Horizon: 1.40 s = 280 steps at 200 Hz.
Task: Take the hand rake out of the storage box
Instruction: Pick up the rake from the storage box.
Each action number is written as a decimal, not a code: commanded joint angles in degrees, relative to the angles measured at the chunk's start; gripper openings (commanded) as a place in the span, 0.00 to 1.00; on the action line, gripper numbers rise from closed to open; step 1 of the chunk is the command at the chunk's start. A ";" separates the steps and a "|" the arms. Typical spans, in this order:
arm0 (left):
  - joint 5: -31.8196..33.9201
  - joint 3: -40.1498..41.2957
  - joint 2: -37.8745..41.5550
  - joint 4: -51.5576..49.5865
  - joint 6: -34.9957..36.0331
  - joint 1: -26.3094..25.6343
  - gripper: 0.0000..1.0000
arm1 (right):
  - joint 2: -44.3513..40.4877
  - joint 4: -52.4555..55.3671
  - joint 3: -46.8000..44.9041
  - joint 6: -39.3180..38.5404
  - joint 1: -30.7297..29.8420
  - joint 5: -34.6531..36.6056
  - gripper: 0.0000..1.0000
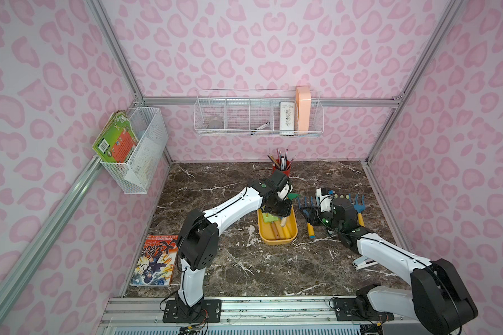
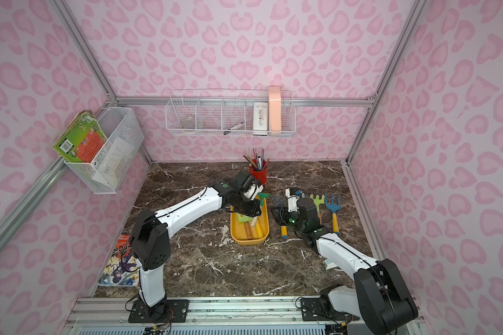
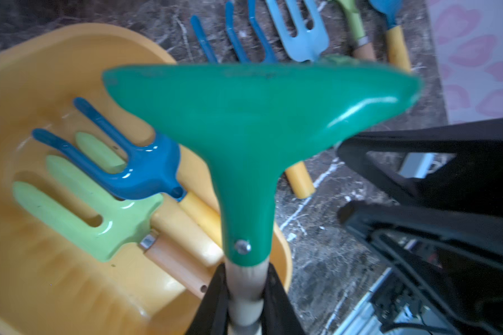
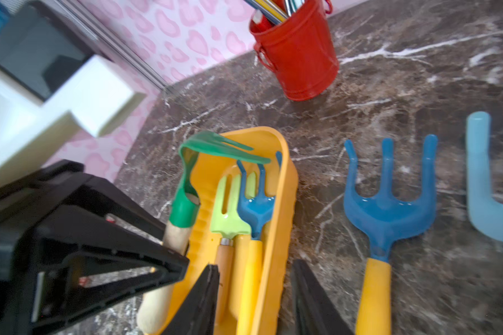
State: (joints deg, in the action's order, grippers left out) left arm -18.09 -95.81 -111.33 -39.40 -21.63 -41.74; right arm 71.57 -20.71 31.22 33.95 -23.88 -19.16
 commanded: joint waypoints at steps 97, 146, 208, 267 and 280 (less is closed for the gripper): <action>-24.95 8.42 7.49 13.25 -0.52 5.43 0.16 | 3.62 -27.25 -0.88 9.46 -0.19 -12.41 0.43; -27.52 9.84 9.71 14.85 1.06 5.61 0.15 | 6.28 -31.73 0.70 12.25 -0.31 -15.45 0.41; -31.50 11.17 11.30 19.43 -0.67 6.23 0.15 | 7.19 -34.73 0.94 14.42 -0.29 -17.40 0.37; -32.92 11.08 11.22 20.14 -0.92 6.49 0.12 | 7.77 -37.28 0.74 16.82 -0.34 -18.33 0.21; -32.81 11.24 11.31 20.24 -0.88 6.58 0.12 | 8.00 -37.94 0.44 17.34 -0.35 -18.49 0.18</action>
State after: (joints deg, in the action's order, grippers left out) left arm -47.90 -84.64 -100.75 -21.43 -22.09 -35.31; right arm 79.29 -57.28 31.97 51.64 -24.14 -36.86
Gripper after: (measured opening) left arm 0.208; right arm 0.203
